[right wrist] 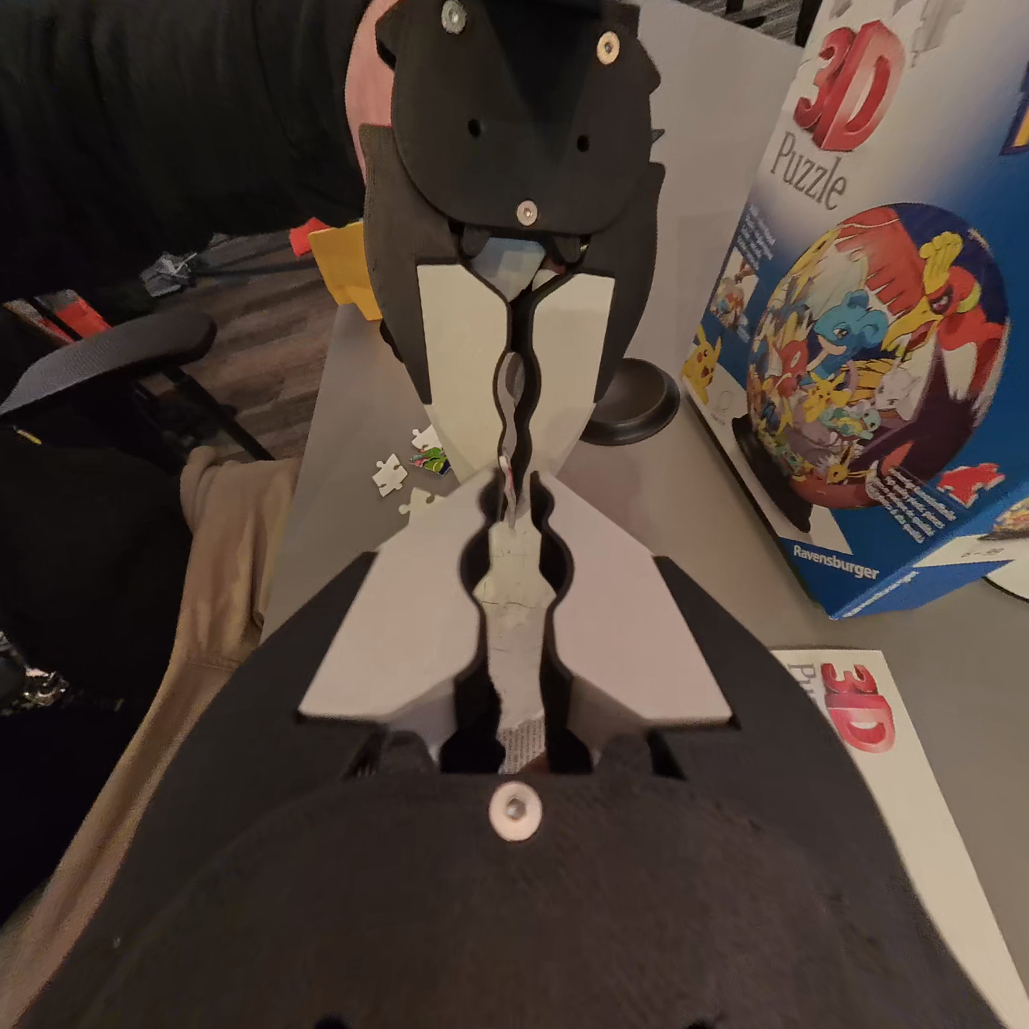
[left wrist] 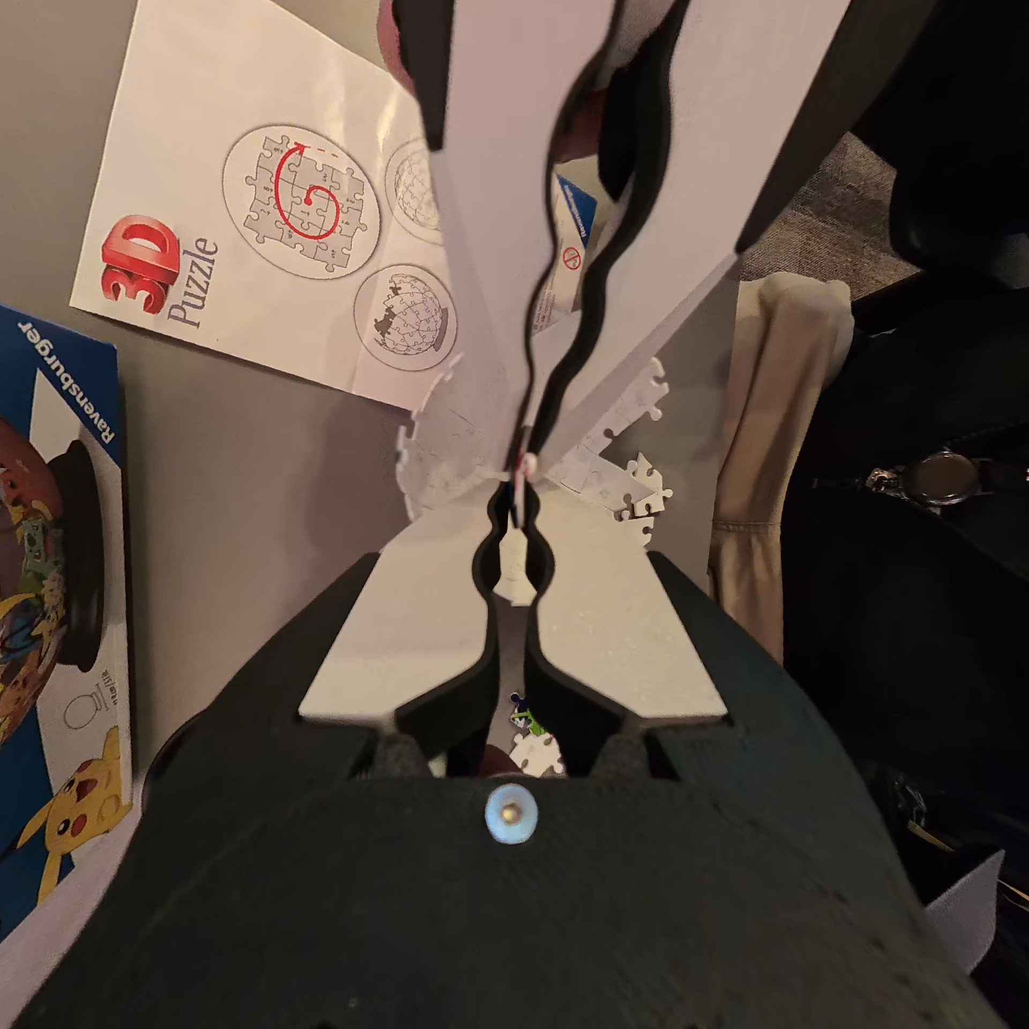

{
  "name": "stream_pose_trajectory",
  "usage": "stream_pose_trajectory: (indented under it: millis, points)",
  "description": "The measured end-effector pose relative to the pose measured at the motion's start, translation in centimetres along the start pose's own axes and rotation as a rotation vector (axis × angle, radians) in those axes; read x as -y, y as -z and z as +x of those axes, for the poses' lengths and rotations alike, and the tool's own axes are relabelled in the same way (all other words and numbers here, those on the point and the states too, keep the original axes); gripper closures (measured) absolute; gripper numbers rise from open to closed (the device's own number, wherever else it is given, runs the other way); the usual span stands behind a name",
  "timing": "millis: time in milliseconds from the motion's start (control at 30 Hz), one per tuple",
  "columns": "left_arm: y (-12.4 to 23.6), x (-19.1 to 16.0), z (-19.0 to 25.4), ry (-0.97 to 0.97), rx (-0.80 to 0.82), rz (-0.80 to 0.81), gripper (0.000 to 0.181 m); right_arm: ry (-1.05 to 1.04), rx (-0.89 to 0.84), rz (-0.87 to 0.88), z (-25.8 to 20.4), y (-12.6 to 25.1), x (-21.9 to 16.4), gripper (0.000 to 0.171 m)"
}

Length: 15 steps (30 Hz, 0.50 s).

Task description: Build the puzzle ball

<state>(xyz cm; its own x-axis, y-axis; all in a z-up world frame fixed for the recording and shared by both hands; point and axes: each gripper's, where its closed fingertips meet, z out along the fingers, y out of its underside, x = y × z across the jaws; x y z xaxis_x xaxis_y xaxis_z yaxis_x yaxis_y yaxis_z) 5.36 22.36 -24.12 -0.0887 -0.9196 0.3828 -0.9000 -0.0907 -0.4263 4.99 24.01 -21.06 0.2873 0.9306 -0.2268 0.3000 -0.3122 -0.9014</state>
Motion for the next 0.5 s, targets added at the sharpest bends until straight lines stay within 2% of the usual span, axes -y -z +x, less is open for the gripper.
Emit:
stream_pose_trajectory:
  millis: [33,100,167,300,500]
  points:
    - [0.0,-0.1,0.0,-0.003,0.002,-0.004,0.179,0.017,-0.007,-0.001,0.0,-0.1,0.0,0.171]
    - [0.0,-0.1,0.1,-0.01,0.0,0.007,0.176,0.009,-0.005,-0.007,-0.1,-0.2,0.0,0.171]
    - [0.4,-0.1,-0.2,-0.005,0.023,0.039,0.166,-0.041,0.003,0.056,0.2,0.0,0.8,0.171]
    - [1.7,0.9,-0.8,0.009,0.07,0.206,0.152,-0.15,0.058,0.197,0.6,1.3,2.3,0.171]
    - [3.6,2.3,-1.0,-0.009,0.153,0.41,0.16,-0.191,0.066,0.246,1.2,1.7,2.2,0.171]
